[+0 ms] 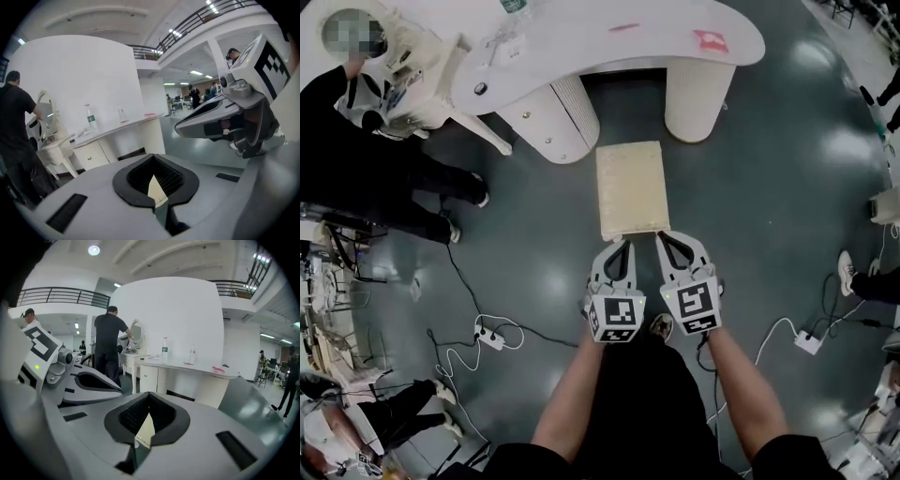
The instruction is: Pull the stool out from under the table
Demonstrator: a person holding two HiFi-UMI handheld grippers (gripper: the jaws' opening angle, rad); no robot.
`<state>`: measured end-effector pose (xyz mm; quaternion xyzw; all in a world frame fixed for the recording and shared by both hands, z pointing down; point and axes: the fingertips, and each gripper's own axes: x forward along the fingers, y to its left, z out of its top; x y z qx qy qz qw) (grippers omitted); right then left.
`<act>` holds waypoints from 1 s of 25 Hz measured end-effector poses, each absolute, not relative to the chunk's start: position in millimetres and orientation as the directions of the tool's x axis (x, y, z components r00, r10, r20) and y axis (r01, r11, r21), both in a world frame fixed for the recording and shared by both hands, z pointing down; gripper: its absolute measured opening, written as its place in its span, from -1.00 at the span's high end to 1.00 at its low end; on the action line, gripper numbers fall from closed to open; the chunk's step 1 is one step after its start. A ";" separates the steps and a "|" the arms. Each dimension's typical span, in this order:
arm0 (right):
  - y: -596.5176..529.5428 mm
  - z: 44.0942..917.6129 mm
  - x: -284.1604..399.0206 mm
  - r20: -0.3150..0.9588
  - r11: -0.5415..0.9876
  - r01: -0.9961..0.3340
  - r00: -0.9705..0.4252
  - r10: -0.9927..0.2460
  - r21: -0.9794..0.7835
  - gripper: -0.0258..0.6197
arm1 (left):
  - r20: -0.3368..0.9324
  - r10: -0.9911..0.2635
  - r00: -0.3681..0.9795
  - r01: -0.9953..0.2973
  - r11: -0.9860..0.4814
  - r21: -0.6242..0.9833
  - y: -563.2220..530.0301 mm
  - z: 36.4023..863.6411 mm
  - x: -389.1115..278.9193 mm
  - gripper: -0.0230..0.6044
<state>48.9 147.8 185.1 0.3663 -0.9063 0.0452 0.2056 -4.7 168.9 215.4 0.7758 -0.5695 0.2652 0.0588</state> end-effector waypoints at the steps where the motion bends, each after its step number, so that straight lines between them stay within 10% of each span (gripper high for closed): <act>1: 150.0 171.4 50.1 0.392 0.722 -0.689 -0.648 -0.653 0.065 0.90 | 0.468 -0.858 0.213 -0.921 -0.337 -0.198 172.7 203.1 -4.5 0.91; 25: 206.4 -38.5 77.2 0.127 0.614 -0.782 -0.602 -0.788 0.104 0.90 | 0.156 -0.936 0.316 -0.938 -0.332 -0.095 212.7 -19.2 17.1 0.91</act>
